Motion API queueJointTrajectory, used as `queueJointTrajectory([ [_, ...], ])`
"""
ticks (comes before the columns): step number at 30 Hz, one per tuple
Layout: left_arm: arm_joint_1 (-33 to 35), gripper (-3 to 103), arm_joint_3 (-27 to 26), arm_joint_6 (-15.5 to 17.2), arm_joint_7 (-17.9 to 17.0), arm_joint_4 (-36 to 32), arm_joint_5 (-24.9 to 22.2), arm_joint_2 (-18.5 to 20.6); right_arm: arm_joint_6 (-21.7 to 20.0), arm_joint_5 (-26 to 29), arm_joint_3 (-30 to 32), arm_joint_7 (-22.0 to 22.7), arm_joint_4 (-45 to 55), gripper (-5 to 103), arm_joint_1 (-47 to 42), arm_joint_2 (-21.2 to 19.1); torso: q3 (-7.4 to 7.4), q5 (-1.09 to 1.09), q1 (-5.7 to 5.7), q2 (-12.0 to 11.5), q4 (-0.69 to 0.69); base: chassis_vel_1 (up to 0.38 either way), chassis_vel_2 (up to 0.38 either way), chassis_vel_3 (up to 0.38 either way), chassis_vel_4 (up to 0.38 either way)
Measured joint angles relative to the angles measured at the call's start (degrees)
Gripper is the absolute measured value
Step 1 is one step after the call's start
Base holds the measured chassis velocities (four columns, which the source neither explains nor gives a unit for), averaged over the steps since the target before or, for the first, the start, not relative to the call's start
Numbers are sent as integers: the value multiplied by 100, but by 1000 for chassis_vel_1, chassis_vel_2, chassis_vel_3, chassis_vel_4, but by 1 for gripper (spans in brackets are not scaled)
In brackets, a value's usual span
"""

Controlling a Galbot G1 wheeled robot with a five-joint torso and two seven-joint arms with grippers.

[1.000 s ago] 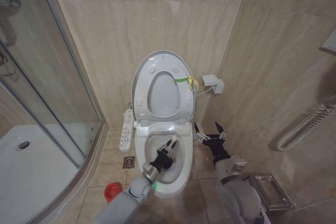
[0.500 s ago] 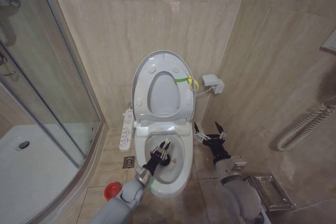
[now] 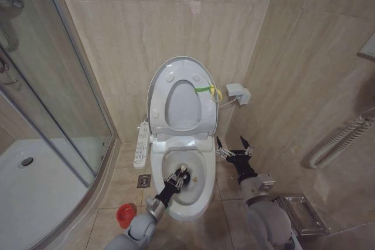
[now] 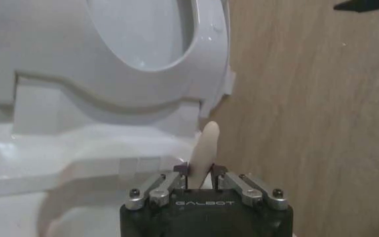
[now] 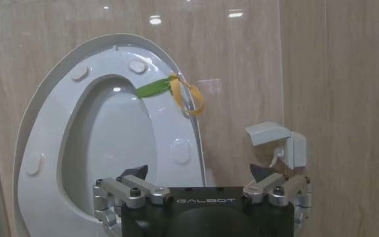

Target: Open the toilet lid, clean the toilet bowl with a toilet brush, close the toilet lid, and flush.

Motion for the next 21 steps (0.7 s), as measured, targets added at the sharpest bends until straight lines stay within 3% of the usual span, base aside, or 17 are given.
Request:
queueJointTrajectory([
  [5,-76,23,48,34,136,104,-8,-31,0,0,0,0,0,100,0,0,0,0,0,0,1,0,0,0,0],
  [21,-570,22,198,-80,-159,-290,384,-361,0,0,0,0,0,100,0,0,1,-1,2,-1,0,0,0,0,0],
])
